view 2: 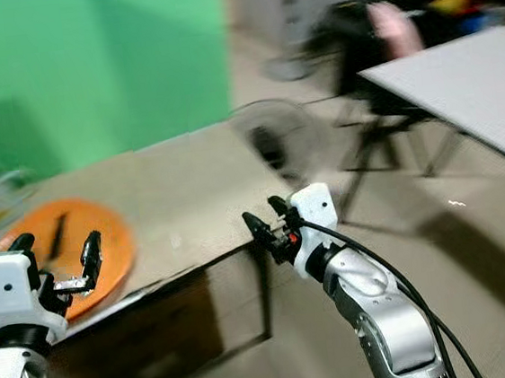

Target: Setting the table

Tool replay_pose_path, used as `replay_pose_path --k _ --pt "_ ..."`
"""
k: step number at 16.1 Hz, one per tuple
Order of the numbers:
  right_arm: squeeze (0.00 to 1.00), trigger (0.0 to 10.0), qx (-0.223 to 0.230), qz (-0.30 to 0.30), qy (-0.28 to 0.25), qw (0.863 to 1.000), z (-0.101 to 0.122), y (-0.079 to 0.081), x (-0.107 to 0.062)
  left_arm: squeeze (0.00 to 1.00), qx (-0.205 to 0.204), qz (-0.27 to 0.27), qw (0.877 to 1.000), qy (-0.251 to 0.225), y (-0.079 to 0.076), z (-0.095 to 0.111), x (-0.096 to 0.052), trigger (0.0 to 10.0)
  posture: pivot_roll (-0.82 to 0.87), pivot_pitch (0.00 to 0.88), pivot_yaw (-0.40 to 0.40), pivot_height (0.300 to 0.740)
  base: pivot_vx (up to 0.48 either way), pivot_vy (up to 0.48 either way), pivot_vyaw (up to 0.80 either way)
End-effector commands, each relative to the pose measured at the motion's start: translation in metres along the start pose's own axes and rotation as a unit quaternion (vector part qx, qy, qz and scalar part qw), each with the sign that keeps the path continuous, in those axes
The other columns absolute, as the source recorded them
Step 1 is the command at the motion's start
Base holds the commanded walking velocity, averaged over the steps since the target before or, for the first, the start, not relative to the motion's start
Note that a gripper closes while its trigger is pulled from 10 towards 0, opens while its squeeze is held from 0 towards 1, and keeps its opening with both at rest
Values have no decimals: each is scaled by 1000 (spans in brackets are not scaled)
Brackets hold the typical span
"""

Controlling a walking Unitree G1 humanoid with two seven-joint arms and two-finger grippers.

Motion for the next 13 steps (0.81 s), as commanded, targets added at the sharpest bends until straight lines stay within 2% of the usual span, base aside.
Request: replay_pose_path --k 1,7,13 --pt "0 10000 -2 12 0 1000 1 3 1 0 6 0 1000 -7 0 4 -1 10000 35 0 21 740 0 0 800" --pt "0 10000 16 9 -2 1000 1 3 0 0 24 -6 1000 -9 1 6 1 10000 30 0 42 740 0 0 800" --pt "0 10000 30 36 -7 999 0 18 -3 0 20 -30 999 -6 -4 6 6 10000 22 0 84 740 0 0 800"
Point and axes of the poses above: a point about 5 cm out from each wrist's last joint towards the gripper, its own x axis pointing out of the wrist towards the gripper, its own z axis along the axis of the wrist's last joint, y = z × x, the point moved 2 cm from there along x, pointing out of the wrist towards the gripper, and after that the axes turned 13 degrees about -x, right-handed, at the moved point
